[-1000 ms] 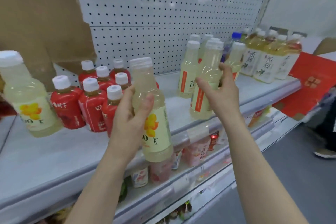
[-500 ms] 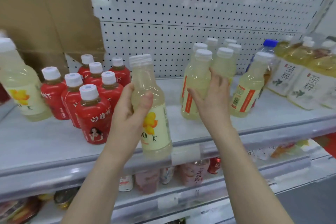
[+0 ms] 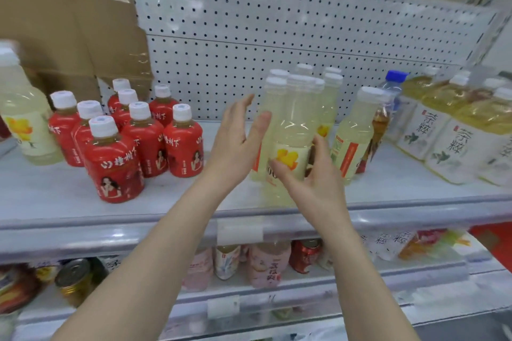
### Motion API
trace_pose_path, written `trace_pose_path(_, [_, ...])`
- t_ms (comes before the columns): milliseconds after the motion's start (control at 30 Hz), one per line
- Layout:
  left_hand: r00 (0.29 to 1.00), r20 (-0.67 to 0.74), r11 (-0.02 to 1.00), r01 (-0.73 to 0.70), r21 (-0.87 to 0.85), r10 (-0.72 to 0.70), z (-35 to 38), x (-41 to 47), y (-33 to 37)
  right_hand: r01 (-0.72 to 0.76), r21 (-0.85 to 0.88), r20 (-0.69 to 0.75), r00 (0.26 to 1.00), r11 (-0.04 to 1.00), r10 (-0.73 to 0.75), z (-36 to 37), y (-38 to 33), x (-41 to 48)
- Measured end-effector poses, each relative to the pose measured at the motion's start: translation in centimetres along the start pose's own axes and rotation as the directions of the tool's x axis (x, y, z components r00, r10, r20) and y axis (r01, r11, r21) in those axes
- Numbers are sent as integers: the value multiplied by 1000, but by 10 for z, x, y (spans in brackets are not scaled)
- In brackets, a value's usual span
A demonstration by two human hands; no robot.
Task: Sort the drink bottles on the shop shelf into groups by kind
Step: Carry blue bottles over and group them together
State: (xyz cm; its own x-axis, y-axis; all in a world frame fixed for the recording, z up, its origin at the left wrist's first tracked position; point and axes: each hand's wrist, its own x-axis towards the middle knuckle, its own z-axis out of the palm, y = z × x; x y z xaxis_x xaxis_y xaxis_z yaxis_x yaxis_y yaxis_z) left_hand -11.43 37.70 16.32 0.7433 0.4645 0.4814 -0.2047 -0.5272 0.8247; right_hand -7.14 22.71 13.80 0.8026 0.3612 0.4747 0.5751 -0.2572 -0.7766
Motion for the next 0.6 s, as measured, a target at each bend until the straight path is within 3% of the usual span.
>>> trace_pose_path(67, [1000,5,984,11,177,-12,7,13,-5,-26,-18,-73,997,999,25,-10,11,4])
trace_pose_path(167, [997,72,954,2,299,-25,17,24,-16,-42,-77,-109,993,996,33,-13,27,15])
trace_pose_path(467, [995,101,950,-49,310,18,16,25,-31,29,-283,-104,993,959,-60,13,41,33])
trace_pose_path(600, [982,186,931,-53,361,-16,-5,18,-20,-34,-345,-160,987,938,-23,20,34,32])
